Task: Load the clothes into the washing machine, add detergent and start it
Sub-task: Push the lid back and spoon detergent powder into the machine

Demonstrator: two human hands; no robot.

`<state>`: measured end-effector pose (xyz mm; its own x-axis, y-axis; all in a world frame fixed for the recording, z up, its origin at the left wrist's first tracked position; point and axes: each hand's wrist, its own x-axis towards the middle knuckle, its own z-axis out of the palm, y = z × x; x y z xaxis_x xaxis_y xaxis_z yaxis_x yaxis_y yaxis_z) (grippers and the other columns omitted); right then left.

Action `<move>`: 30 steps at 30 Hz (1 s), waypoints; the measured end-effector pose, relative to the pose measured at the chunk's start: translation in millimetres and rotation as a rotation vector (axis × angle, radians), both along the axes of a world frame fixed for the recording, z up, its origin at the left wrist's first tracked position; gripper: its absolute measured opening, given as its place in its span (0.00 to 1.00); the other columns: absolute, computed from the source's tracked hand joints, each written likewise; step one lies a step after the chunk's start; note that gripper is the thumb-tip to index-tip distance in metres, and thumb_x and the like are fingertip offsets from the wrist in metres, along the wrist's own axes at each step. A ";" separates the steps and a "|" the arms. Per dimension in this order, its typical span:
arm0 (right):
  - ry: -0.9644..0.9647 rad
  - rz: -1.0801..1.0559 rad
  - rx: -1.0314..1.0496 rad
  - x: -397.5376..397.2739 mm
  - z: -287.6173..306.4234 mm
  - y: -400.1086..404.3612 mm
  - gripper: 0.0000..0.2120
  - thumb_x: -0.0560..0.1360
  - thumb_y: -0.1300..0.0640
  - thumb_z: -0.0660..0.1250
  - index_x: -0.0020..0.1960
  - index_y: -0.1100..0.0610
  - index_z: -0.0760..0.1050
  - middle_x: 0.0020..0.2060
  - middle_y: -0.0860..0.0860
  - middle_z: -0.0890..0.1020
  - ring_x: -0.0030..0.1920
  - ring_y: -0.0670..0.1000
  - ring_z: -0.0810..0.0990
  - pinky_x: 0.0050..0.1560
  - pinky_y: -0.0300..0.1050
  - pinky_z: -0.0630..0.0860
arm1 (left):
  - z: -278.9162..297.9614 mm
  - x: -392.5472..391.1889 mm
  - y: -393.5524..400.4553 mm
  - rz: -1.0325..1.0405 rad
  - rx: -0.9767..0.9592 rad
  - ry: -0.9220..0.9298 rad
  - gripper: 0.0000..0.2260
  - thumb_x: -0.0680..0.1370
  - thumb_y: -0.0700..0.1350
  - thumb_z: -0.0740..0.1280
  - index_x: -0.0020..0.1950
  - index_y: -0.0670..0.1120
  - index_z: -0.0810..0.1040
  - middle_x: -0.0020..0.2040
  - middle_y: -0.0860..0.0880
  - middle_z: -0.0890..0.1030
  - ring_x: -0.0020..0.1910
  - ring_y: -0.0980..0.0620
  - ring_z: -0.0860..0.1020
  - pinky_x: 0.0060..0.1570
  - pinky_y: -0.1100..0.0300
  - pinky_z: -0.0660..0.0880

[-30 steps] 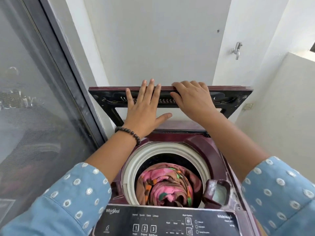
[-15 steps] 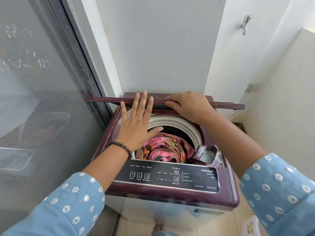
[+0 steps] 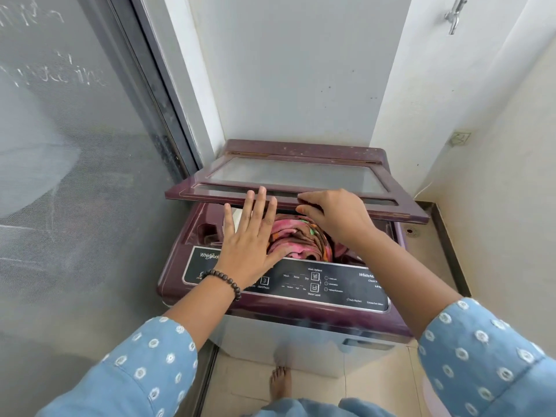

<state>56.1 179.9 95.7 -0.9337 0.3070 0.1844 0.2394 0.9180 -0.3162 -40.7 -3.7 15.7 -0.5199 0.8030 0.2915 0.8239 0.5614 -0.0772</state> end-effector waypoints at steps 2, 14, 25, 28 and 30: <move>-0.016 0.005 -0.003 3.2 -10.1 -5.5 0.18 0.80 0.44 0.61 0.67 0.48 0.76 0.60 0.49 0.83 0.60 0.55 0.80 0.53 0.48 0.78 | -7.9 6.0 -6.5 0.000 -0.016 -0.017 0.42 0.78 0.72 0.42 0.81 0.45 0.39 0.81 0.43 0.37 0.80 0.45 0.38 0.74 0.32 0.48; 0.031 -0.013 0.030 -1.5 7.6 -1.7 0.16 0.81 0.46 0.61 0.65 0.50 0.78 0.55 0.52 0.85 0.57 0.57 0.81 0.50 0.50 0.78 | 8.9 -3.3 5.2 0.005 0.041 -0.023 0.43 0.77 0.73 0.45 0.80 0.47 0.34 0.80 0.45 0.32 0.79 0.46 0.35 0.75 0.35 0.39; 0.587 -0.088 0.390 -65.0 42.4 33.1 0.14 0.77 0.63 0.68 0.63 0.60 0.78 0.60 0.55 0.82 0.69 0.60 0.74 0.70 0.67 0.64 | 88.3 -69.7 77.7 -0.023 0.228 0.166 0.41 0.78 0.71 0.43 0.81 0.44 0.43 0.81 0.42 0.42 0.80 0.42 0.42 0.74 0.33 0.41; 0.548 -0.136 0.454 -87.4 49.5 44.6 0.21 0.78 0.61 0.65 0.71 0.60 0.70 0.70 0.56 0.73 0.75 0.58 0.65 0.75 0.65 0.56 | 110.8 -98.3 104.5 -0.029 0.278 0.184 0.37 0.80 0.67 0.45 0.81 0.46 0.42 0.81 0.43 0.42 0.80 0.44 0.41 0.74 0.35 0.40; 0.508 -0.184 0.484 -105.5 56.8 57.4 0.25 0.80 0.57 0.63 0.75 0.60 0.65 0.74 0.56 0.67 0.77 0.58 0.61 0.76 0.63 0.52 | 125.8 -119.0 124.8 -0.036 0.308 0.194 0.34 0.82 0.64 0.46 0.81 0.46 0.42 0.82 0.44 0.44 0.80 0.44 0.42 0.75 0.34 0.41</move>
